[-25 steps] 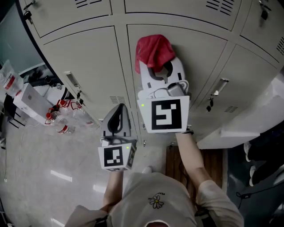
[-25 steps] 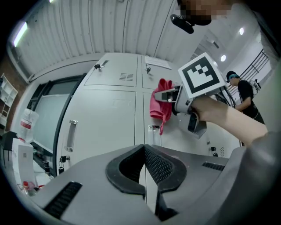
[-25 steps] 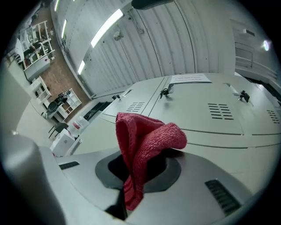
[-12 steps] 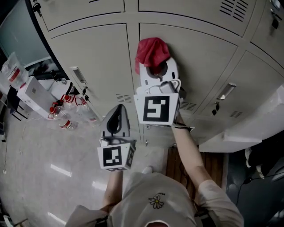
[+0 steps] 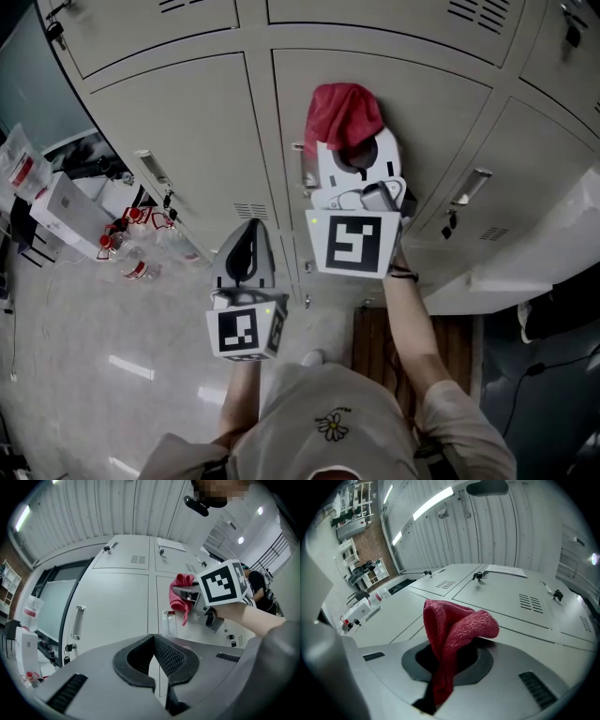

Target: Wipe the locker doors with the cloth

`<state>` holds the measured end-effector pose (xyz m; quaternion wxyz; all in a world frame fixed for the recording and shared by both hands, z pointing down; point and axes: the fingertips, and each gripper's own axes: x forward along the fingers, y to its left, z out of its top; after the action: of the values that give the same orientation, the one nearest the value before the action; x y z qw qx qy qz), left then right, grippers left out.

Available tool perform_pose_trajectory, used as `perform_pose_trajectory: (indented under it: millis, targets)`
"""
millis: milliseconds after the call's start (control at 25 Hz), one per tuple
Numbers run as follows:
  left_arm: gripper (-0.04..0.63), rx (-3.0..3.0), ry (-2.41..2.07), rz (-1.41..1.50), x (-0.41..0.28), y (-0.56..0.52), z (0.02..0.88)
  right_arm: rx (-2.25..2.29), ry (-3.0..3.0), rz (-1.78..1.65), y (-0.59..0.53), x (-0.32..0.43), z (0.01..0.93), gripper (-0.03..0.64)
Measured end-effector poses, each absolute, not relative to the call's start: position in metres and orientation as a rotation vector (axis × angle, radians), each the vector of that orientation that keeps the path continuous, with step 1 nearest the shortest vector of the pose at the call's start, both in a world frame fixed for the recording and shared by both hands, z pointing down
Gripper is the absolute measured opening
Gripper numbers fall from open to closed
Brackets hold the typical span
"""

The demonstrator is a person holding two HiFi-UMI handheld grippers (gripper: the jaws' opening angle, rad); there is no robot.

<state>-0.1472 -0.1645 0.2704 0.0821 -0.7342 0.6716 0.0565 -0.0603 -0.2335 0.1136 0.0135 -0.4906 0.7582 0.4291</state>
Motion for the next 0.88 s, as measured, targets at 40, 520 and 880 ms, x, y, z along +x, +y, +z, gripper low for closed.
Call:
perform_pose_trajectory:
  millis: [40,520,880]
  targets:
    - [0.015,-2.197,2.000,0.168,-0.146,-0.166,0.270,-1.546,2.351,1.357,-0.234,-0.052,0.114,0.031]
    - [0.015,-2.263,1.919,0.182,-0.123,-0.184,0.269,-1.791,2.231,1.420,-0.239,0.035,0.114,0.031]
    - [0.015,-2.316,1.875,0.182,-0.106,-0.188,0.270,-1.967,2.122,1.427,-0.242,0.103,0.111,0.031]
